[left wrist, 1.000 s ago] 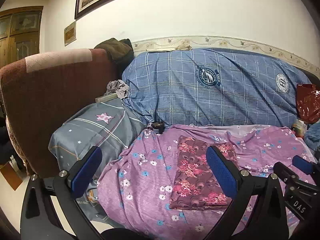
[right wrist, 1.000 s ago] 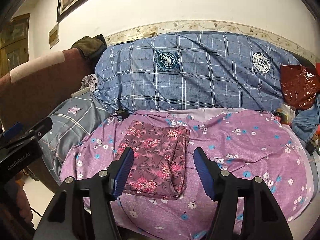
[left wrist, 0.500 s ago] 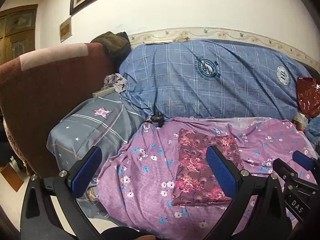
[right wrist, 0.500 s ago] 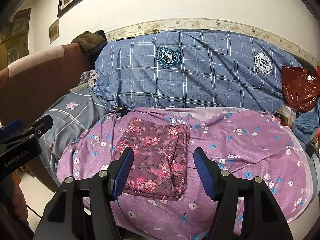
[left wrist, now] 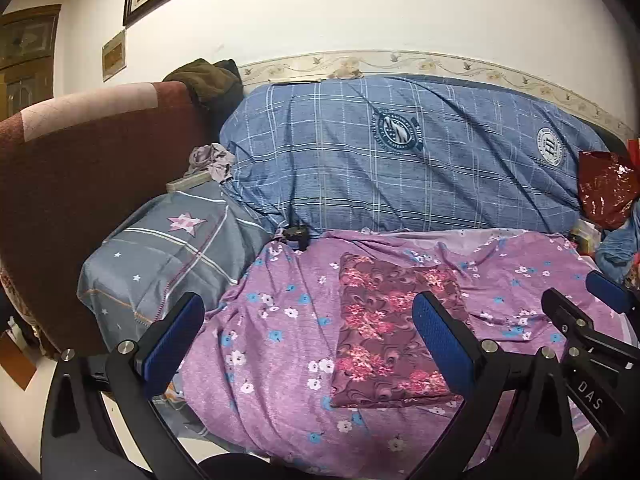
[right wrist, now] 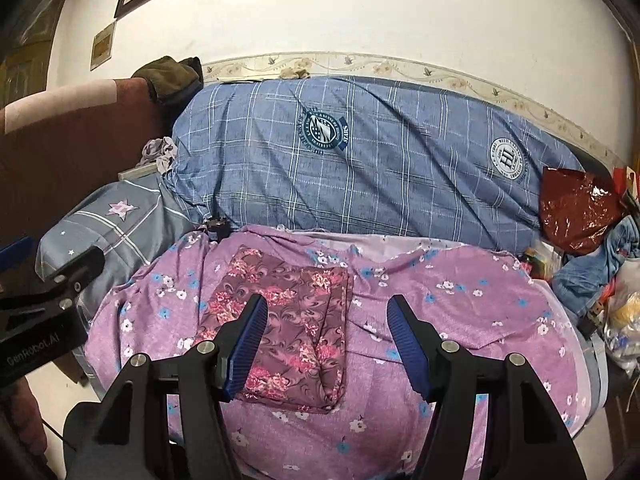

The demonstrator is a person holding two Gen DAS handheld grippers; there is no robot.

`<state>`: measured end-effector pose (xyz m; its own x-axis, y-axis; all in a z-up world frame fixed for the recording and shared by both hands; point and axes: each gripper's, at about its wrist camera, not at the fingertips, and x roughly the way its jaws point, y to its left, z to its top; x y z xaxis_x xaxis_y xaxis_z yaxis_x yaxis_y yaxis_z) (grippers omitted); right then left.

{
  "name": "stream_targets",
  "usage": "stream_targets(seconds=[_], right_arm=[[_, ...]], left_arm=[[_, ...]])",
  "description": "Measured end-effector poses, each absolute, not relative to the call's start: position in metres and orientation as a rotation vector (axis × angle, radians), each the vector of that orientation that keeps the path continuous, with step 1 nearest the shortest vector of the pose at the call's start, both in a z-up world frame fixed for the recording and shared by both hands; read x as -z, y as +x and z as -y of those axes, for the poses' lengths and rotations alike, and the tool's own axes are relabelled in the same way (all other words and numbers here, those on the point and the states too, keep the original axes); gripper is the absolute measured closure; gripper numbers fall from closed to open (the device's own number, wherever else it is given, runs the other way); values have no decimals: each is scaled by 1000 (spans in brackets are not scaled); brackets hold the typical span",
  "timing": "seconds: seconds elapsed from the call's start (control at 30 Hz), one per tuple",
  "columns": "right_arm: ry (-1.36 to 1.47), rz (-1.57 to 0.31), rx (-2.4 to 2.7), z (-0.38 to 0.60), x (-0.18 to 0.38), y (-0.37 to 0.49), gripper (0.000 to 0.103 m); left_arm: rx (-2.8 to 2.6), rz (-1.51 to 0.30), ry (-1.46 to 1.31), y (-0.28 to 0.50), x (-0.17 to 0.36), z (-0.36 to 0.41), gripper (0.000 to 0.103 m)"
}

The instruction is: Fold small clothes

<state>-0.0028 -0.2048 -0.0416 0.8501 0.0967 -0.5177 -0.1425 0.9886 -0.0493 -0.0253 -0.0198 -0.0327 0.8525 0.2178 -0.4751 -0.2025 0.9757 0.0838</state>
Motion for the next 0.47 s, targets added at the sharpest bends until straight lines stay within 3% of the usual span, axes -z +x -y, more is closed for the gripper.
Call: stream_targets(seconds=[0.47], right_arm=[[-107, -544, -135, 208, 49, 20, 39]], left_arm=[[-138, -507, -50, 9, 45, 10, 0]])
